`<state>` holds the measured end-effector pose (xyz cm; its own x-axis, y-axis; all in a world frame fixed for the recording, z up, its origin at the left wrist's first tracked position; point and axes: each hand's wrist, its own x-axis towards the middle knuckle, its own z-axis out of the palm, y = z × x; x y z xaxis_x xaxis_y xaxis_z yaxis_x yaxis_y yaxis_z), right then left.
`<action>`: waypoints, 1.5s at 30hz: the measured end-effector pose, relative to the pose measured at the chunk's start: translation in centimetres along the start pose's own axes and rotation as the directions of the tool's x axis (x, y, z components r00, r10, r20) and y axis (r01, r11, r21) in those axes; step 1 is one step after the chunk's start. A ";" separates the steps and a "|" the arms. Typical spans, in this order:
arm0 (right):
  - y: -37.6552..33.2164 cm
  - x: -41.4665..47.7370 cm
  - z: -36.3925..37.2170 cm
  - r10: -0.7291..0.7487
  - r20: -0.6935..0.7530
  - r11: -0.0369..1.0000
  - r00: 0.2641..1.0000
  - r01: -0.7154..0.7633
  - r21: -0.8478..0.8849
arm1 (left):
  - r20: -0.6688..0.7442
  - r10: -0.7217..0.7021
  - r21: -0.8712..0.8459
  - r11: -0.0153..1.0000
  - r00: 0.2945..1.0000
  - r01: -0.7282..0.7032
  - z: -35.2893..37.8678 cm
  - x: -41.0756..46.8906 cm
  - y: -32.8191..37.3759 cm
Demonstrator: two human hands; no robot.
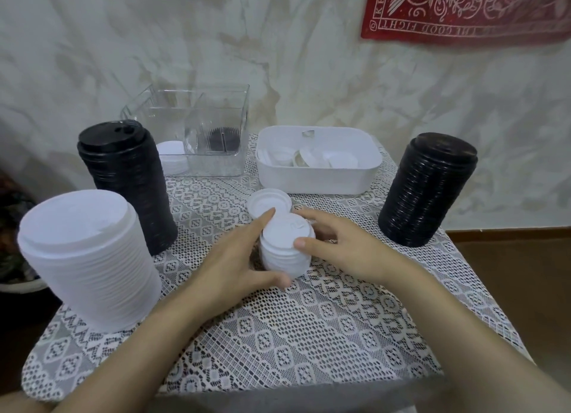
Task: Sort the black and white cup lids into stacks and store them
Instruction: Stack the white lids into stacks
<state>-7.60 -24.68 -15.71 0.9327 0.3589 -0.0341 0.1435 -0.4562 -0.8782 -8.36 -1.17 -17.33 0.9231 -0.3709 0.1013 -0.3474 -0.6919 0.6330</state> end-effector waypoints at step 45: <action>1.2 5.1 -1.6 0.047 -0.112 0.999 0.993 -0.048 -0.007 | -0.034 -0.046 -0.242 0.970 0.998 0.037 0.9 0.3 -1.0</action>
<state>-2.10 -24.67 -16.14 0.9695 0.2440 -0.0218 0.1008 -0.4783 -0.8724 -7.89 -1.12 -18.60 0.9433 -0.3170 0.0983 -0.2632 -0.5342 0.8033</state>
